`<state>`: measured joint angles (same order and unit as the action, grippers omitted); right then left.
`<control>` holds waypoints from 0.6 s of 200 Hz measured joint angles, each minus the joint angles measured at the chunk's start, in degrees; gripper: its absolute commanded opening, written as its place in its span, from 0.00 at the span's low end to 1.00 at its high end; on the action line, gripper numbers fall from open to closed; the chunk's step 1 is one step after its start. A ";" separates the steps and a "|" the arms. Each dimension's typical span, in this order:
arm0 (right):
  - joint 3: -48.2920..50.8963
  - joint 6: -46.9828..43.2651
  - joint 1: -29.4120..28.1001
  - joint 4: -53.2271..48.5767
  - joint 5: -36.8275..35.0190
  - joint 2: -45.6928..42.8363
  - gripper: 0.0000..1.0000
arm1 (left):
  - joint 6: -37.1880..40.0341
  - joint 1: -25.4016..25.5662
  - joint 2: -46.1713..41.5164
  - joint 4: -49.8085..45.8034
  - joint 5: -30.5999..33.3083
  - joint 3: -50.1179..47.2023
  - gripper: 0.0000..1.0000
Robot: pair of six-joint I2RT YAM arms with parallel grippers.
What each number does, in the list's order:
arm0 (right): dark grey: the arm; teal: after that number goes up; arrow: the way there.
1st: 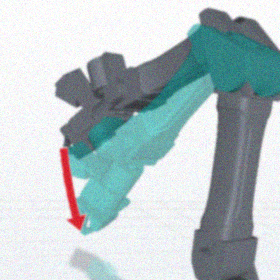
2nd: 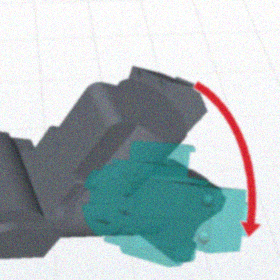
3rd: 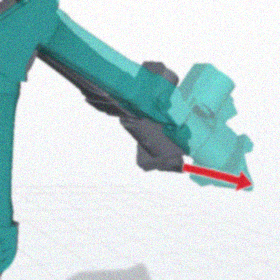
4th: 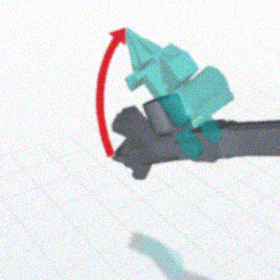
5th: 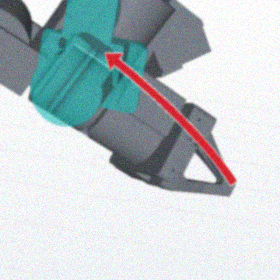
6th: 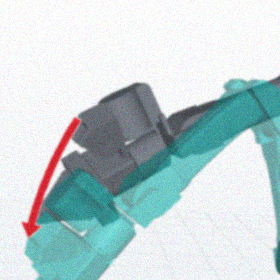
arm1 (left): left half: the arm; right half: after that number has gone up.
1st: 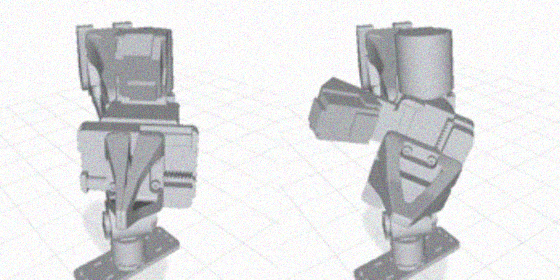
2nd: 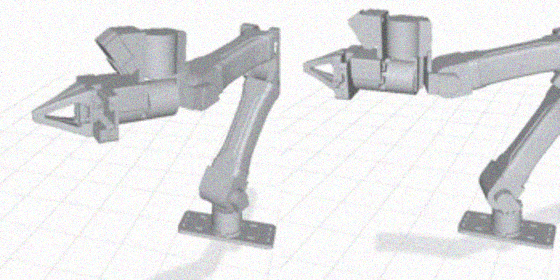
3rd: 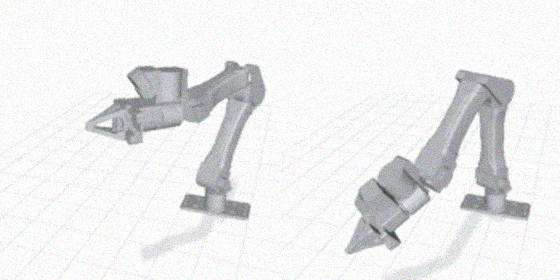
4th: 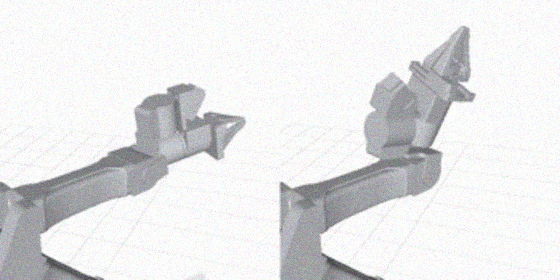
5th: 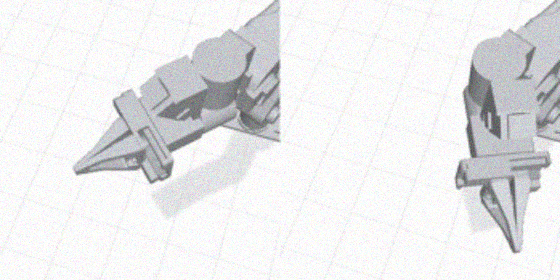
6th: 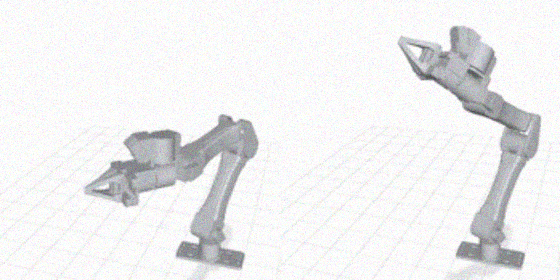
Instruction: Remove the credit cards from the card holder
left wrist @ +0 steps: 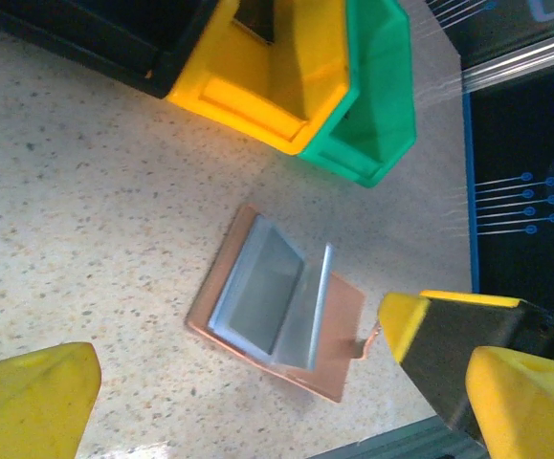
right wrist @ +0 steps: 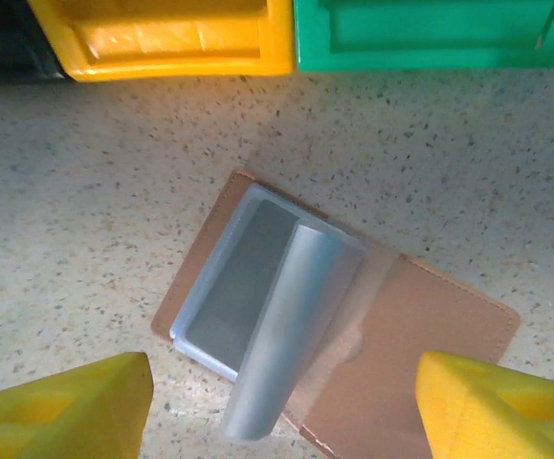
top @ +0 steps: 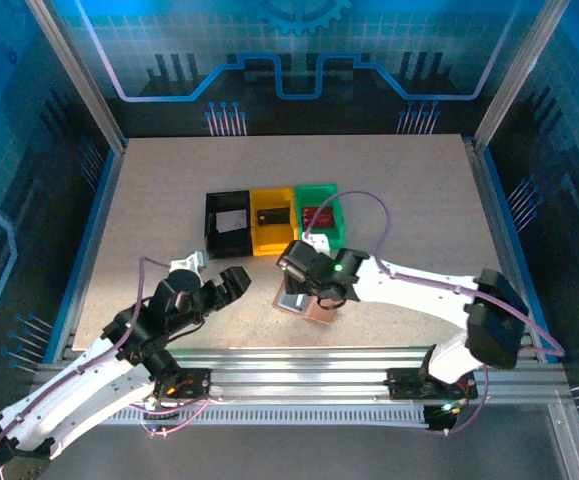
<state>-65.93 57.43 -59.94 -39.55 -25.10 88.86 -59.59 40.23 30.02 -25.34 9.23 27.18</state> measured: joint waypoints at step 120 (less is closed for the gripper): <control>-14.27 2.08 -1.01 -9.92 -0.37 22.47 0.75 | -1.99 -0.07 -0.63 -1.95 -0.02 -5.57 0.99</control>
<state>-80.20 59.51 -60.95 -49.47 -25.47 111.33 -61.58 40.16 29.39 -27.29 9.21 21.61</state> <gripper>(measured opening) 0.751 0.992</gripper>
